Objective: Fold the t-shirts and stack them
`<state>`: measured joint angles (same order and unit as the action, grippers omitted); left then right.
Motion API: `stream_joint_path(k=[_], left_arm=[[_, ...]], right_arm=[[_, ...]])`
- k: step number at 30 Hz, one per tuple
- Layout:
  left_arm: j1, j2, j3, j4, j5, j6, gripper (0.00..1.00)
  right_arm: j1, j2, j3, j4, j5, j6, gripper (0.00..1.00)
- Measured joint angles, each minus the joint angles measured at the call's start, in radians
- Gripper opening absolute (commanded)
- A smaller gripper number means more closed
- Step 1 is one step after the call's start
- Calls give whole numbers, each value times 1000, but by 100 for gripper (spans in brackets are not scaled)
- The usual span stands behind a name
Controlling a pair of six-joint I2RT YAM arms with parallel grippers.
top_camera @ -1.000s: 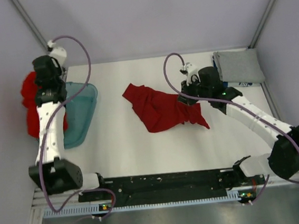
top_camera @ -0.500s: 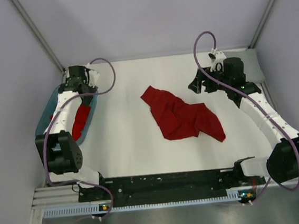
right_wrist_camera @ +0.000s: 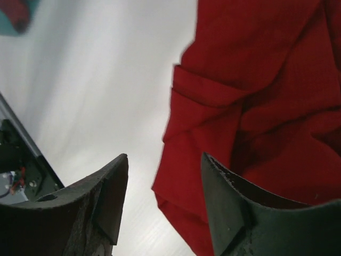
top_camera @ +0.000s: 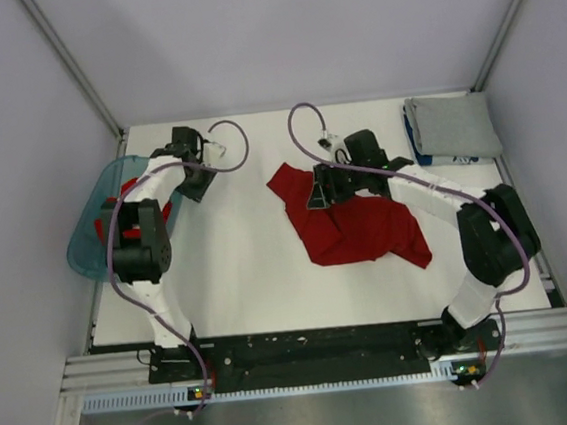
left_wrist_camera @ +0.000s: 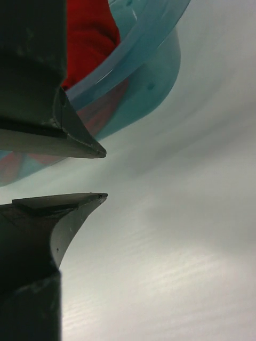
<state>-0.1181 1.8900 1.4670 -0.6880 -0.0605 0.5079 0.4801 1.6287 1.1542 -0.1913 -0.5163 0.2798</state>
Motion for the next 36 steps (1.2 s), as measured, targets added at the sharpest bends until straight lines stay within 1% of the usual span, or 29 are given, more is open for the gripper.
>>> stream_joint_path(k=[2,4,7,9,10,11,12,13,14,16,19,21,23,25,27,29,30,33,36], left_arm=[[50,77,54,-14,12,-25,37],[95,116,97,-35,28,-48,37],[154,122,137,-40,45,-75,40],[171,115,149,-35,79,-87,42],[172,108,149,-37,90,-88,44],[173,101,148,-39,98,-87,45],[173,94,148,-39,104,-86,47],[173,86,147,-39,115,-86,47],[173,73,145,-39,128,-84,48],[173,43,140,-43,154,-79,48],[173,-21,138,-58,195,-66,50],[173,-80,137,-76,229,-57,52],[173,-151,137,-92,264,-45,57],[173,-207,136,-99,285,-38,59],[172,-279,131,-98,301,-34,61],[173,-349,120,-86,304,-33,63],[173,-383,113,-77,303,-33,65],[173,-453,100,-54,299,-31,67],[173,-479,100,-37,294,-30,67]], right_arm=[[11,62,0,-49,38,-14,59],[17,100,0,-93,73,-34,60],[36,131,2,-136,117,-63,60],[57,163,14,-164,145,-85,60],[65,179,21,-173,158,-92,58],[72,198,29,-179,169,-98,53],[80,220,41,-191,181,-106,46],[87,244,56,-204,188,-116,32],[92,260,82,-224,197,-122,20],[98,274,114,-239,207,-144,0],[107,280,165,-295,200,-155,0],[110,273,213,-332,166,-159,0],[111,246,282,-367,103,-167,0],[111,201,373,-391,18,-167,0],[111,141,486,-378,-80,-154,0],[111,43,587,-292,-183,-122,0],[108,-14,612,-233,-217,-99,0],[74,-212,628,-53,-289,-14,0],[-25,-380,617,105,-305,67,0]])
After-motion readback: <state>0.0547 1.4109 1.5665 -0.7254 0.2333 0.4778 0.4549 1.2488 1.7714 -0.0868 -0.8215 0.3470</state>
